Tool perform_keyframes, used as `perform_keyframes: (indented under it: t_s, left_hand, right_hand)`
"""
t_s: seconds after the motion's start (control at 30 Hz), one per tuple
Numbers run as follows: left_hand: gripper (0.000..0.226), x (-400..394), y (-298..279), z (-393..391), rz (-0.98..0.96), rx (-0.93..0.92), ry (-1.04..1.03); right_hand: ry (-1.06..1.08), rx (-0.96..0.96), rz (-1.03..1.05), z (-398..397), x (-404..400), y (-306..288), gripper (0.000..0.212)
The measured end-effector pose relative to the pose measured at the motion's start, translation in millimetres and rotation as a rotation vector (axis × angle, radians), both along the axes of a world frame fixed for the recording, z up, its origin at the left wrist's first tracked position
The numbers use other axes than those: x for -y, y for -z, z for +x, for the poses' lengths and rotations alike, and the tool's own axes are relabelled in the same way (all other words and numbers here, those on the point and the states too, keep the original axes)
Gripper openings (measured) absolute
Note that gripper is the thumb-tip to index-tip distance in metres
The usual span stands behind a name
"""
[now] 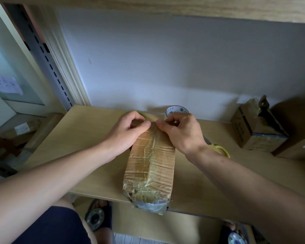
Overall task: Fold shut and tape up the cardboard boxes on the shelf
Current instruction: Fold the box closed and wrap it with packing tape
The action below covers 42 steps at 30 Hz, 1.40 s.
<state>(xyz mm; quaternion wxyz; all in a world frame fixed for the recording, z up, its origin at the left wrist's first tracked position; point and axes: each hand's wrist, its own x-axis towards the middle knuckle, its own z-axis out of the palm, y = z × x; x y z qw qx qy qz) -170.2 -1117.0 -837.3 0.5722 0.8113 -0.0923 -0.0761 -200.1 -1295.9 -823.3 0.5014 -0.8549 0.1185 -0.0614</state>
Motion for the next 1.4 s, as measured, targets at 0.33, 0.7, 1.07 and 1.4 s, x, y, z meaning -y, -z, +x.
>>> perform_keyframes:
  t_s: [0.33,0.7,1.07,1.4]
  left_hand:
    - [0.014,2.7,-5.9,-3.7,0.134,0.146,0.065]
    - [0.025,-1.3,-5.9,-0.4,0.081,0.098,-0.051]
    - [0.015,-4.8,-4.2,3.3,0.017,0.009,-0.082]
    - [0.019,-1.2,-1.6,5.2,0.063,0.066,-0.079]
  right_hand:
    - [-0.149,-0.012,-0.181,-23.2,9.0,-16.7,0.037]
    - [-0.568,-0.191,-0.256,-58.7,4.8,-33.3,0.130]
    - [-0.466,-0.099,-0.065,-59.8,-7.4,-20.3,0.125]
    - [-0.492,-0.021,-0.137,-72.9,-6.5,-15.5,0.098]
